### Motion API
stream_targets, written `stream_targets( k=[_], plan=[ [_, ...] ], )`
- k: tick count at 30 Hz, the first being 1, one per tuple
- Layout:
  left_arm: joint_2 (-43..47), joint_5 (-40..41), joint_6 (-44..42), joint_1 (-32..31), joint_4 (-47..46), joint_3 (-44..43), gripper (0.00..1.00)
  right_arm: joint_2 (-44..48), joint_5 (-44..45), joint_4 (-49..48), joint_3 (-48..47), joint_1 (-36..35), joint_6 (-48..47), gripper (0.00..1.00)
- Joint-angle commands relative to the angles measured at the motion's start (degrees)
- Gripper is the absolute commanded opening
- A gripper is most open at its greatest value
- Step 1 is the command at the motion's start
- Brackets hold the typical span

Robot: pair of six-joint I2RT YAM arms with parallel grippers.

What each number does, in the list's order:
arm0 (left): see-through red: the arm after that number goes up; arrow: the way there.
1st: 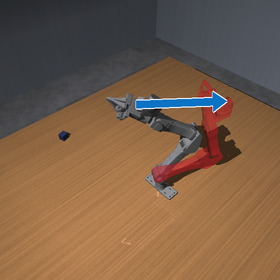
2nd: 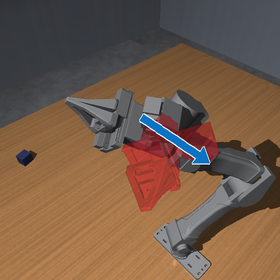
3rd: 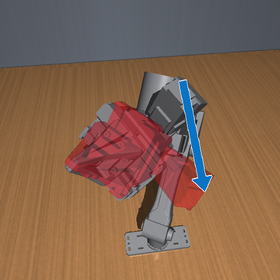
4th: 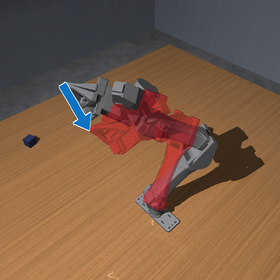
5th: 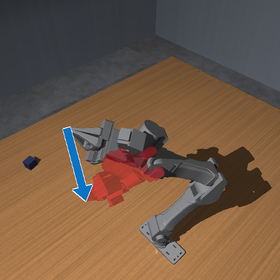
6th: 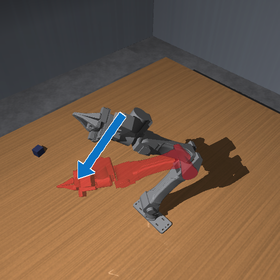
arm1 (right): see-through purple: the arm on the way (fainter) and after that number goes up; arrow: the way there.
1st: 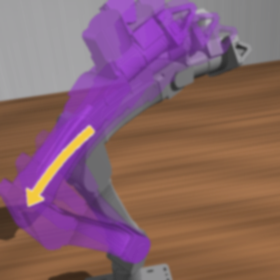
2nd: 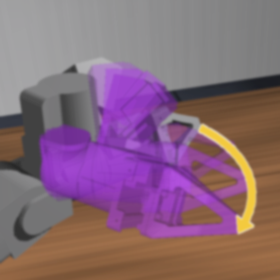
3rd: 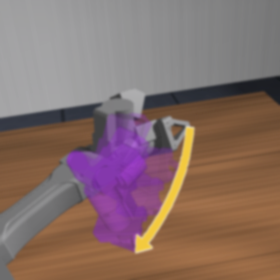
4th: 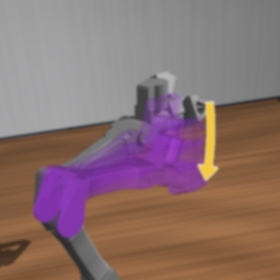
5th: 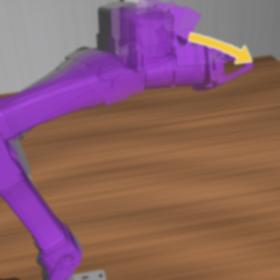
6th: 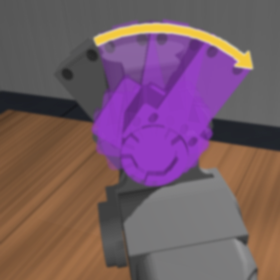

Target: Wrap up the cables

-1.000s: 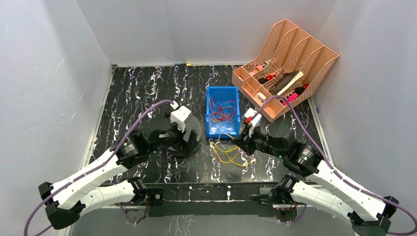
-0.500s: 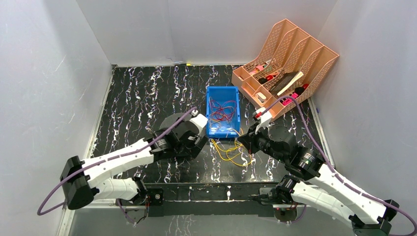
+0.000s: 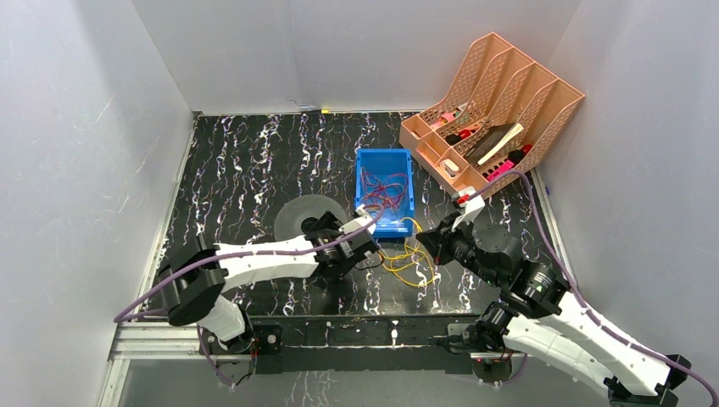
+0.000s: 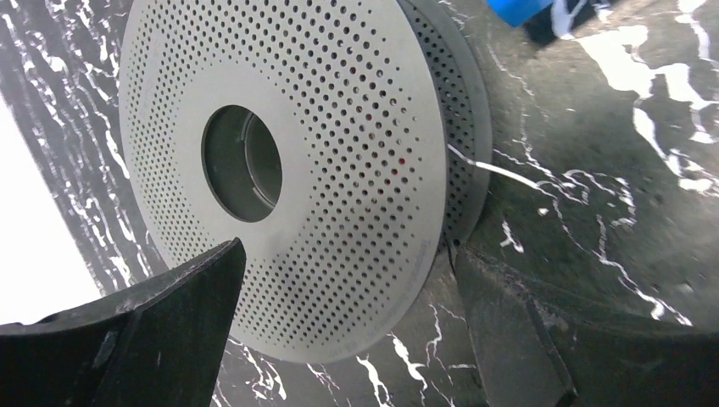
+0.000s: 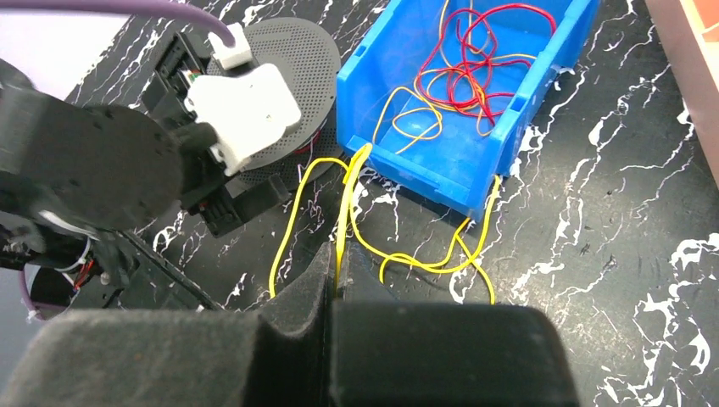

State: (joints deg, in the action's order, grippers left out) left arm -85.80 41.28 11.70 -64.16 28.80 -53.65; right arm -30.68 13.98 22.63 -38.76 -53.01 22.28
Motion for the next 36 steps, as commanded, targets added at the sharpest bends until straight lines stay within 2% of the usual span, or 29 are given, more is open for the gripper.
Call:
stream_targets(
  k=[1, 7, 11, 17, 23, 30, 36],
  plan=[
    [-4.13, 9.45, 3.08, -0.35, 1.22, -2.45, 0.93, 2.63, 3.58, -0.17, -0.9, -0.15, 1.48, 0.0],
    [-9.56, 15.06, 4.29, -0.33, 0.58, -3.19, 0.87, 7.1, 4.92, 1.89, -0.85, -0.15, 2.04, 0.0],
    [-10.3, 18.44, 5.03, -0.35, 0.64, -3.83, 0.65, 8.8, 5.2, 2.85, -0.7, -0.16, 2.44, 0.0],
    [-5.33, 21.03, 3.98, -0.35, 0.47, -2.96, 0.37, 9.96, 5.47, 3.26, -0.11, -0.15, 3.15, 0.0],
    [4.42, 19.77, 3.29, -0.35, 1.32, -2.07, 0.17, 9.26, 4.41, 2.45, 0.25, -0.16, 3.38, 0.0],
    [15.99, 16.87, 4.28, -0.35, 3.55, -1.72, 0.0, 6.51, 2.5, -1.03, -0.19, -0.16, 2.46, 0.0],
    [22.89, 14.36, 7.77, -0.31, 7.47, -0.66, 0.0, 1.73, -2.1, -5.55, -2.79, -0.12, 1.32, 0.0]
  ],
)
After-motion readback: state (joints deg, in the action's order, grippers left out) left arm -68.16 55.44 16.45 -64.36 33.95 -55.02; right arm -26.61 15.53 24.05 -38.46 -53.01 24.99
